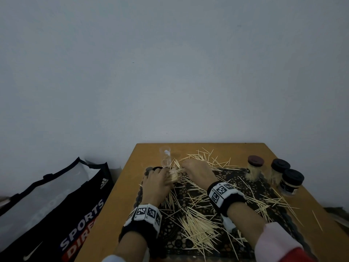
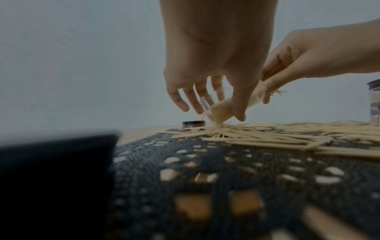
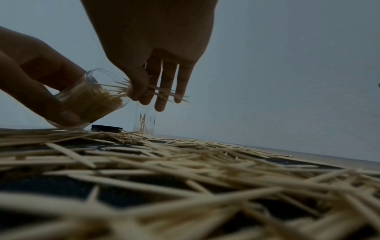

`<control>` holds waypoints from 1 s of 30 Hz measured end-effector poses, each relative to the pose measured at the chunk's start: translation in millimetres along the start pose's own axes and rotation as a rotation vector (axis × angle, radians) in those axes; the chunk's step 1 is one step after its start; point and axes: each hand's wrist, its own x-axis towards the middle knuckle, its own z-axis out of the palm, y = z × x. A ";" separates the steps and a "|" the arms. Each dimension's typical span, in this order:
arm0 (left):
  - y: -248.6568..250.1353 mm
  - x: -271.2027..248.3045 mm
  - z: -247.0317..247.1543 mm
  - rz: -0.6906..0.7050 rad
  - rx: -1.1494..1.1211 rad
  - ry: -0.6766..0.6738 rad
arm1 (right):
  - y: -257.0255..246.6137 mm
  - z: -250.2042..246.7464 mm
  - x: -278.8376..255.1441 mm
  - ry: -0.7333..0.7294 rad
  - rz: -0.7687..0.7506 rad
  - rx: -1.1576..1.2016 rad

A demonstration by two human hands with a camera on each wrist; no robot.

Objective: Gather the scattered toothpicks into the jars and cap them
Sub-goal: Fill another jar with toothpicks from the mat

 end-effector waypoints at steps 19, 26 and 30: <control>-1.1 1.7 1.1 -0.012 -0.059 0.004 | 1.5 4.1 1.9 -0.079 -0.010 0.211; -1.4 1.1 0.5 -0.010 -0.071 -0.003 | 0.2 1.1 2.4 0.028 0.040 0.406; -1.6 2.4 2.1 0.022 -0.103 -0.018 | 1.0 1.2 -0.1 0.078 0.011 0.380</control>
